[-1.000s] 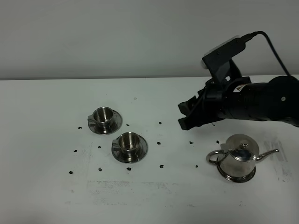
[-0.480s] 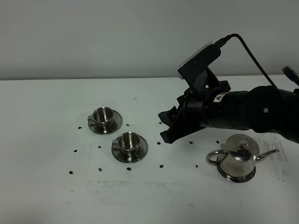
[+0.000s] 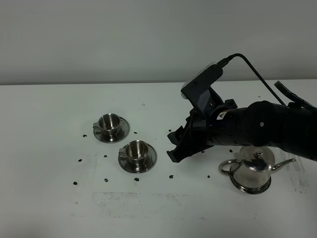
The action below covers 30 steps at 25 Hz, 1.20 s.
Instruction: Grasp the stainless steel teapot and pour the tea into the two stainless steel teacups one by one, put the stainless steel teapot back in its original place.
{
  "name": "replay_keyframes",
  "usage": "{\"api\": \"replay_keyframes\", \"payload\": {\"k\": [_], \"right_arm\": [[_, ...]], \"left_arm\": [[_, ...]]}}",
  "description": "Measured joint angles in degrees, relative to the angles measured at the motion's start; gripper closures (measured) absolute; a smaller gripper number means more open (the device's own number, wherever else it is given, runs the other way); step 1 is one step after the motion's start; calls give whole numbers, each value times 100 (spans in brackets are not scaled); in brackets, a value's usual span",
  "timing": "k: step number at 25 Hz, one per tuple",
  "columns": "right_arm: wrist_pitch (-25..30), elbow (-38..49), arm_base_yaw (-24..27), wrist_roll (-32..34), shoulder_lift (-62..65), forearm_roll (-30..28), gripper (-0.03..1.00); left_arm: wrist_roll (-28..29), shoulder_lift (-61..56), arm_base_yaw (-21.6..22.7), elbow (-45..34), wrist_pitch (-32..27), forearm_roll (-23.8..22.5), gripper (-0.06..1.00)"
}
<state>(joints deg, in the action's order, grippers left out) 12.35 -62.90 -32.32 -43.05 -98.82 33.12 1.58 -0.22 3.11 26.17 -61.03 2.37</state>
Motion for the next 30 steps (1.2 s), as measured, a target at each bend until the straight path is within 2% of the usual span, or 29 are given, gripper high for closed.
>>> {"api": "replay_keyframes", "payload": {"k": [14, 20, 25, 30], "right_arm": [[-247, 0, 144, 19, 0, -73, 45], [-71, 0, 487, 582, -276, -167, 45], [191, -322, 520, 932, -789, -257, 45], [584, -692, 563, 1528, -1164, -711, 45]], "left_arm": [[0, 0, 0, 0, 0, 0, 44], [0, 0, 0, 0, 0, 0, 44], [0, 0, 0, 0, 0, 0, 44], [0, 0, 0, 0, 0, 0, 44]]}}
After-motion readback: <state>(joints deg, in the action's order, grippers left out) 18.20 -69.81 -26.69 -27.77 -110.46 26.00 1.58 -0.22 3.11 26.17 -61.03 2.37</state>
